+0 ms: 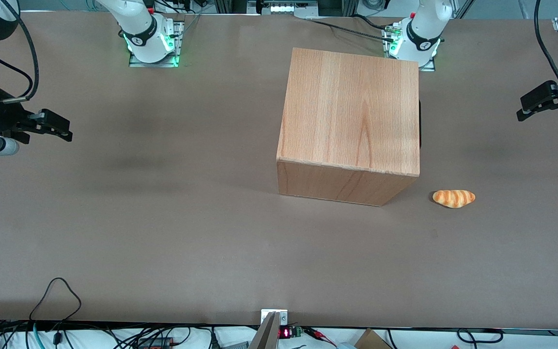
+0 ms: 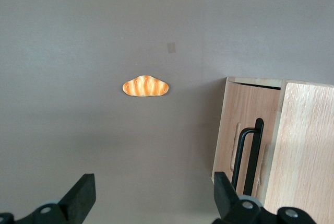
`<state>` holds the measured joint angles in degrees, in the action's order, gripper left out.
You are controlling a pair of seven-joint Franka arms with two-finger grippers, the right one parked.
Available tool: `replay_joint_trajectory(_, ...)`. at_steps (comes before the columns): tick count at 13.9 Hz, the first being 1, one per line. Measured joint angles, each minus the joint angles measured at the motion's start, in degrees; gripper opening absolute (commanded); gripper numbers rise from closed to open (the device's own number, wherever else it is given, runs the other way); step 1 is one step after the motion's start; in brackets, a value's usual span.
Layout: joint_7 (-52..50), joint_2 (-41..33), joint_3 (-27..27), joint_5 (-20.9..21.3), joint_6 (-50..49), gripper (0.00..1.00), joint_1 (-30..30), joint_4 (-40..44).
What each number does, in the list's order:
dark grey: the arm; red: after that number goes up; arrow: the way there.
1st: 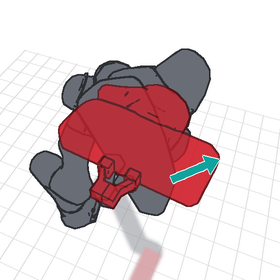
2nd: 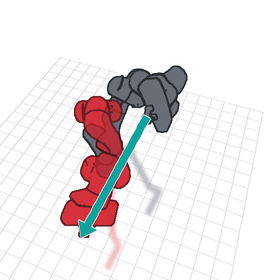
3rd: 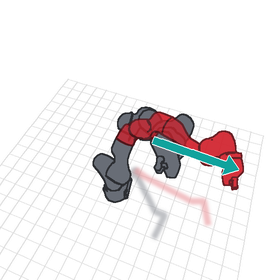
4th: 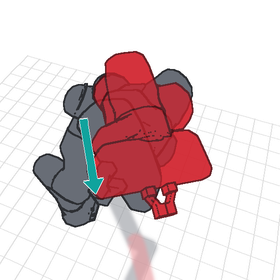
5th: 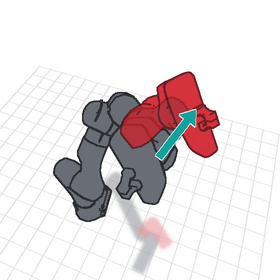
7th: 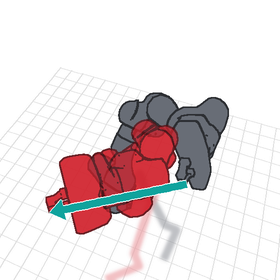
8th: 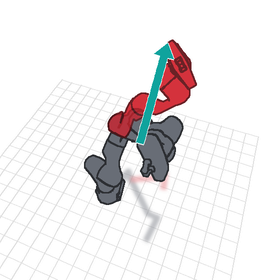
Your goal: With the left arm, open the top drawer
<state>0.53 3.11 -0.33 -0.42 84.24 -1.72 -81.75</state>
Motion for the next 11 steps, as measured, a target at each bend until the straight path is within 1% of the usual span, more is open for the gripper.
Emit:
replay_joint_trajectory(9,0.06,-0.41,-0.29,-0.05,-1.77,1.00,0.00,-0.16)
replay_joint_trajectory(10,0.05,-0.31,-0.36,-0.35,-2.13,1.00,0.00,-0.57)
replay_joint_trajectory(11,0.05,-0.14,-0.40,-1.60,-2.24,1.00,0.00,-1.41)
